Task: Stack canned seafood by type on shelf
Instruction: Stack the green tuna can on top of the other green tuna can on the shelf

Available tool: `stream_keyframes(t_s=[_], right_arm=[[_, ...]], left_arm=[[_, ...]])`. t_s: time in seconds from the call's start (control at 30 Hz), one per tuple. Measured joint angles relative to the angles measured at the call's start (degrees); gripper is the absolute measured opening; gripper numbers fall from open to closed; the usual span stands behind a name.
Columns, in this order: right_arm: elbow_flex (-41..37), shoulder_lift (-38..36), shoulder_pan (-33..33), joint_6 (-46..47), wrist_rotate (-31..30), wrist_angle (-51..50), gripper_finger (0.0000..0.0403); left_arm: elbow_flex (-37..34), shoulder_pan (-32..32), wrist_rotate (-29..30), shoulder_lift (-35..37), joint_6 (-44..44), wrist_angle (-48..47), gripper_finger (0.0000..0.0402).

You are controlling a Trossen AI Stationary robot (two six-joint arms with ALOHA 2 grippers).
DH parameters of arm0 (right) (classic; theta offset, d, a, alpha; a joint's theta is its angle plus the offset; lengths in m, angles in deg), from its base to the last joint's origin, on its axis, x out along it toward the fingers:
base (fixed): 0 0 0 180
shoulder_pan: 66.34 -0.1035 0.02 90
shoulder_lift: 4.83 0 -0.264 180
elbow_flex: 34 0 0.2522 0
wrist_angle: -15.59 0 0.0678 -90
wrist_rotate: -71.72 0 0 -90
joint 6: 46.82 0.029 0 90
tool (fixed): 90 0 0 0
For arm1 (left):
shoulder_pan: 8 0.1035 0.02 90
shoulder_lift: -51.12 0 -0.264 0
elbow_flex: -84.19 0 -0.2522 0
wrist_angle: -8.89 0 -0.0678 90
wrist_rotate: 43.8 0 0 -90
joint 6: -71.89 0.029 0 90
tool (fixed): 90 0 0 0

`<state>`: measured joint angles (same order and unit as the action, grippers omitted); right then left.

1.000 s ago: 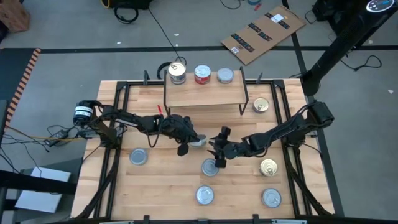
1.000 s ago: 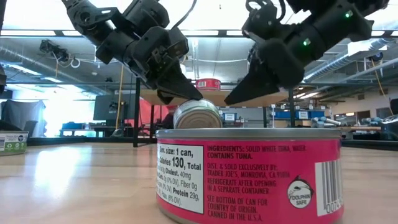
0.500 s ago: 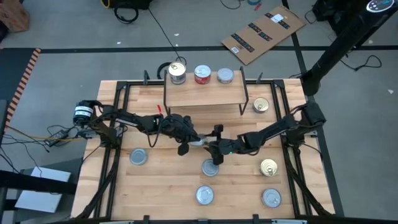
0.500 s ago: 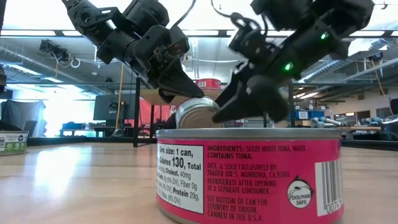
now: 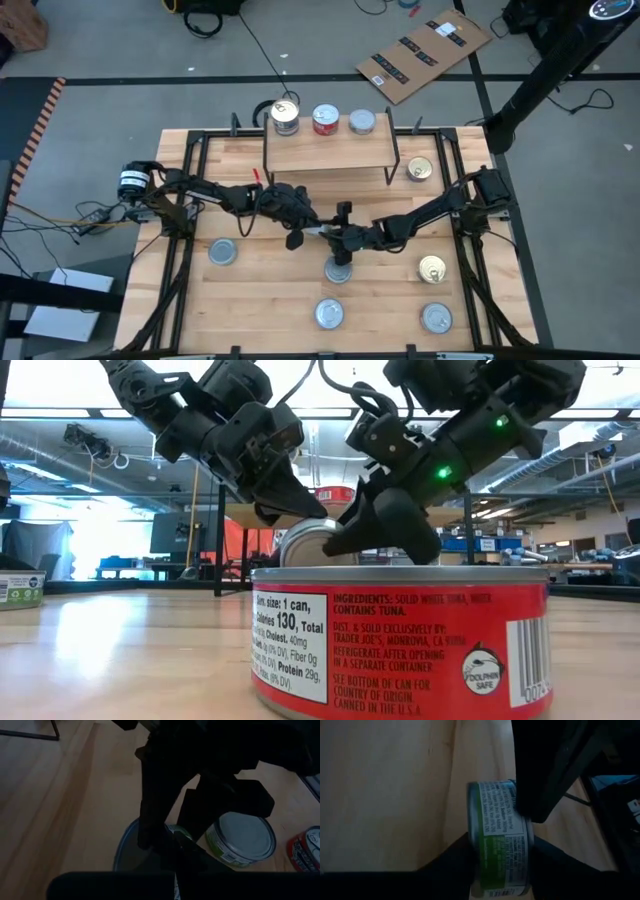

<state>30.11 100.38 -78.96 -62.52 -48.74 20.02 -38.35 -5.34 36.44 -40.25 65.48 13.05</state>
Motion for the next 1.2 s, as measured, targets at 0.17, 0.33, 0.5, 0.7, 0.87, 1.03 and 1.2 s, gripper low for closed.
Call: stream_keyframes(t_s=[0.17, 0.33, 0.5, 0.7, 0.87, 1.03, 1.2], right_arm=[[-0.13, -2.37, -0.53, 0.21, -0.28, -1.69, 0.0146], [-0.11, -6.94, -1.91, 0.06, -4.62, -6.35, 0.0146], [-0.07, -12.41, -2.88, -1.5, -9.47, -13.7, 0.0146], [-0.07, -18.61, -2.27, -8.69, -20.61, -19.55, 0.0146], [-0.07, -23.55, 0.45, -20.4, -27.16, -18.61, 0.0146], [-0.07, -26.58, 7.74, -33.01, -28.81, -14.42, 0.0146], [-0.04, -26.62, 16.85, -45.25, -25.12, -8.46, 0.0146]], left_arm=[[0.0, -0.02, 0.04, 0.15, 0.29, 2.18, 0.002], [0.2, -0.43, 0.75, 2.56, 2.13, 3.12, 0.0068], [0.11, -1.63, 1.47, 5.37, 1.91, 5.2, 0.0117], [-5.06, -2.84, 1.56, 5.87, 1.58, 18.61, 0.0156], [-10.73, -3.08, 2.56, 5.88, -1.1, 33.14, 0.0167], [-14.24, -3.08, 2.6, 5.88, -1.71, 42.84, 0.0168], [-14.71, -3.06, 2.8, 5.88, -1.75, 44.07, 0.0168]])
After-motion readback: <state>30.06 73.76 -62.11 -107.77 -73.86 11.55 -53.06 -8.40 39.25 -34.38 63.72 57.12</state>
